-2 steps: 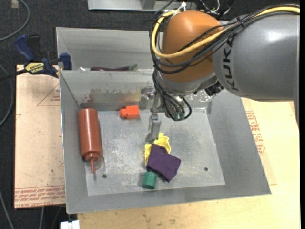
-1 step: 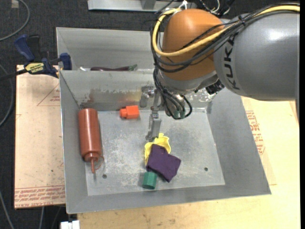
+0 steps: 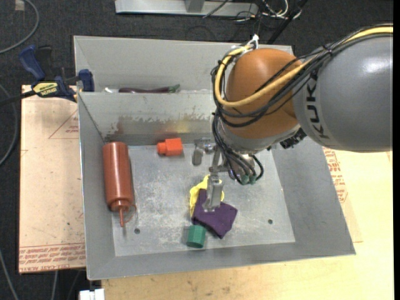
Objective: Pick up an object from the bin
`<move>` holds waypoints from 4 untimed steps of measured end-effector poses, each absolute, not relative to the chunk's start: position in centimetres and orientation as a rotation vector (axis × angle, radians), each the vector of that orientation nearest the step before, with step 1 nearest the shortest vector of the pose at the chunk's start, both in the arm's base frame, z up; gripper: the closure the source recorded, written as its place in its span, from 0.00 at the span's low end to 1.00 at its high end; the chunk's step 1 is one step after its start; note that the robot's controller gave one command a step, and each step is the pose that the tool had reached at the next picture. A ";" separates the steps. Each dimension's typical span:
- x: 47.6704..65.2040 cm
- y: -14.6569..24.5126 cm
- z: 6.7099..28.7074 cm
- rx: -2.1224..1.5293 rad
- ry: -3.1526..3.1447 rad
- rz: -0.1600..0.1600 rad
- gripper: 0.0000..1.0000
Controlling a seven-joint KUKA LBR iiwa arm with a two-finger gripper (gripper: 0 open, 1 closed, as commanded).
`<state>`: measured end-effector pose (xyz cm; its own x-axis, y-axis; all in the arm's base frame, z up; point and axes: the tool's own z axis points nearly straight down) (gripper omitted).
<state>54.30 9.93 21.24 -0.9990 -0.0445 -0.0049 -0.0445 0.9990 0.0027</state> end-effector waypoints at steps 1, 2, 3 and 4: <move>51.3 9.2 15.3 -0.213 3.130 0.003 0.00; 52.8 7.3 12.7 -0.503 3.101 0.005 0.00; 53.4 7.6 7.1 -1.140 2.920 0.004 1.00; 53.4 7.6 7.1 -1.140 2.920 0.004 1.00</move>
Offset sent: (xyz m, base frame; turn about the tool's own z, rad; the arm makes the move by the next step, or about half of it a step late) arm 0.0051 -0.0479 -0.0919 -0.3749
